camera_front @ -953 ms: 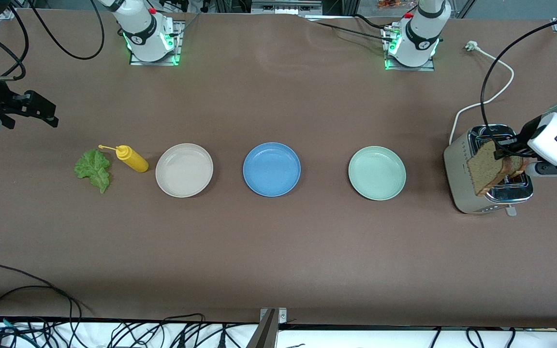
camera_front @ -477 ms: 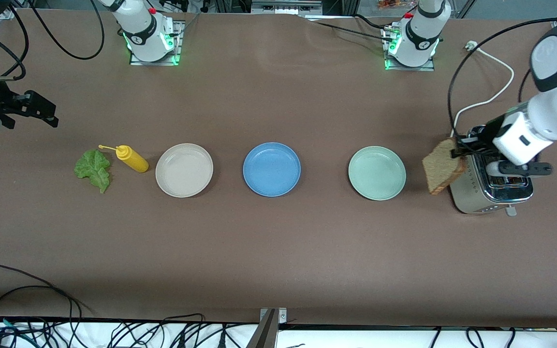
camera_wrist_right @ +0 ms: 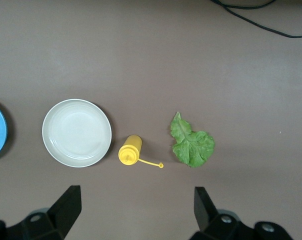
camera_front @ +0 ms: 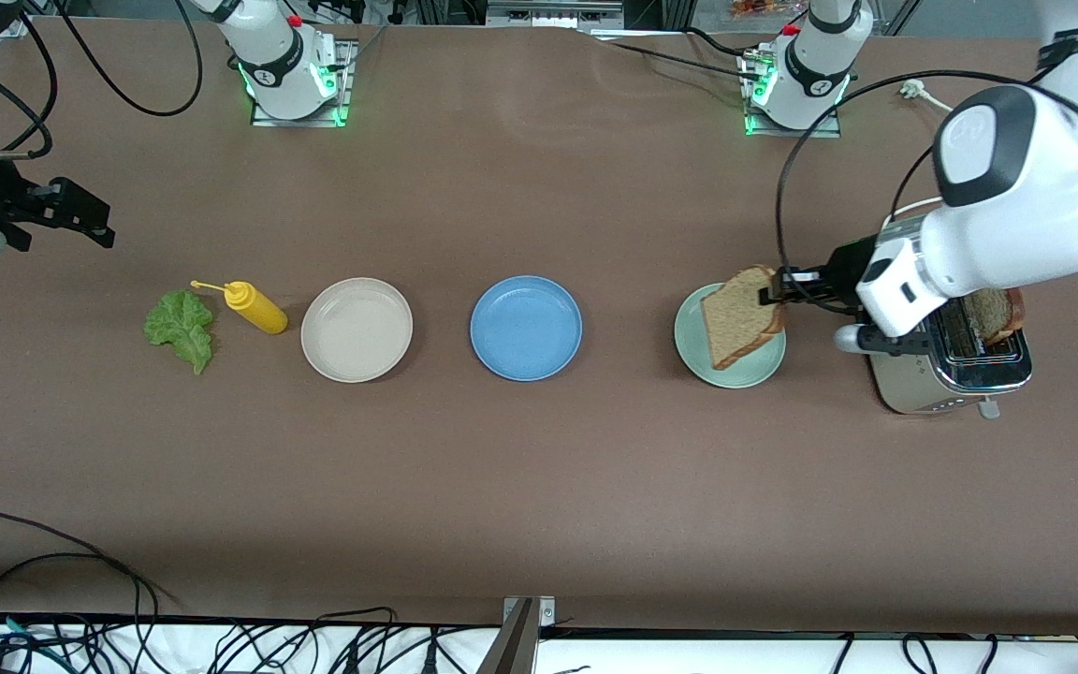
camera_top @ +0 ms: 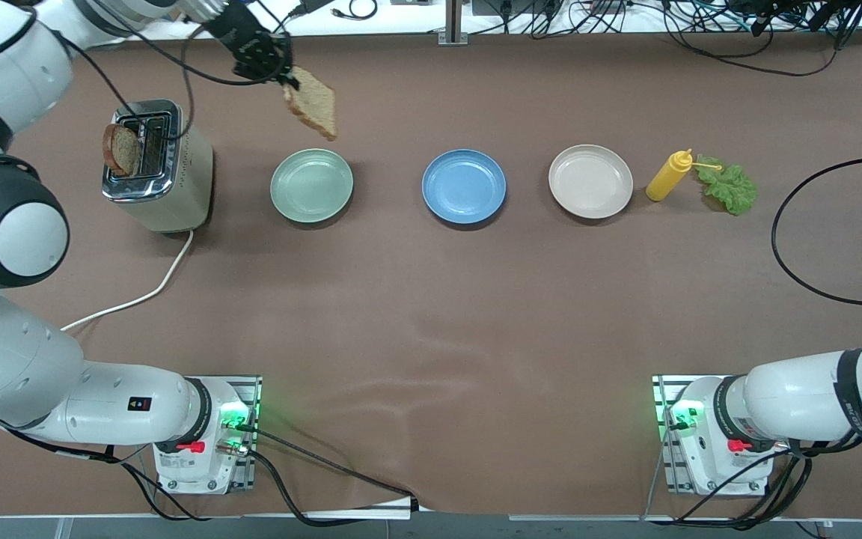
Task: Make sandwich in blue plate with both arms
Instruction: 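Carry the bread slice over the blue plate with the left gripper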
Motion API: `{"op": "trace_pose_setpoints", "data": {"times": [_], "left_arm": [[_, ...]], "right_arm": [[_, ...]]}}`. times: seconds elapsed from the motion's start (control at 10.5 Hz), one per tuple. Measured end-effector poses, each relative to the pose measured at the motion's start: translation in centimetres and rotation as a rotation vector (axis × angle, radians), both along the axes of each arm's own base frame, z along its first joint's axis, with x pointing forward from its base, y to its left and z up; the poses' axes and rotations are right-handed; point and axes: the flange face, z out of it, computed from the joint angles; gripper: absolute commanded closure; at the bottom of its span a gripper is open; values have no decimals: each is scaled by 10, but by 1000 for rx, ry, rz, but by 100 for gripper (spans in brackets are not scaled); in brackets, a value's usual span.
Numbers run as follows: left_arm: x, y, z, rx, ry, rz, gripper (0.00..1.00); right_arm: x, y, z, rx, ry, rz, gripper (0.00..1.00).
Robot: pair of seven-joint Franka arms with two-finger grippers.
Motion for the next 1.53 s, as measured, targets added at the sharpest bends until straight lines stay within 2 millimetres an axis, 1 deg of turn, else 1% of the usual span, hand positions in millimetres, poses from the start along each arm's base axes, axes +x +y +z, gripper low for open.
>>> {"op": "trace_pose_setpoints", "data": {"times": [0.1, 0.19, 0.38, 0.57, 0.76, 0.95, 1.05, 1.14, 1.24, 1.33, 1.43, 1.53], "left_arm": [[1, -21, -6, -39, 5, 12, 100], [1, -47, -13, -66, 10, 33, 100], [-2, -105, -29, -89, 7, 100, 100], [-11, -163, -54, -87, -2, 139, 100], [-22, -210, -83, -81, -6, 172, 100], [-27, -260, -100, -81, 62, 251, 100], [-32, -288, -106, -82, 94, 272, 100], [-42, -314, -117, -81, 109, 269, 100], [-50, -333, -131, -78, 104, 259, 100], [-57, -344, -145, -70, 95, 251, 100], [-59, -347, -155, -56, 89, 243, 100], [-58, -346, -161, -41, 83, 236, 100]], "right_arm": [[0, 0, 0, 0, 0, 0, 0], [0, 0, 0, 0, 0, 0, 0], [0, 0, 0, 0, 0, 0, 0], [0, 0, 0, 0, 0, 1, 0], [0, 0, 0, 0, 1, 1, 0], [1, 0, 0, 0, 1, 0, 0], [1, 0, -1, 0, 1, 1, 0], [1, 0, 0, 0, 1, 1, 0], [1, 1, -1, 0, 1, 1, 0], [1, 0, -1, 0, 1, 1, 0], [1, 0, 0, 0, 1, 0, 0], [1, 0, 0, 0, 0, 0, 0]]}}
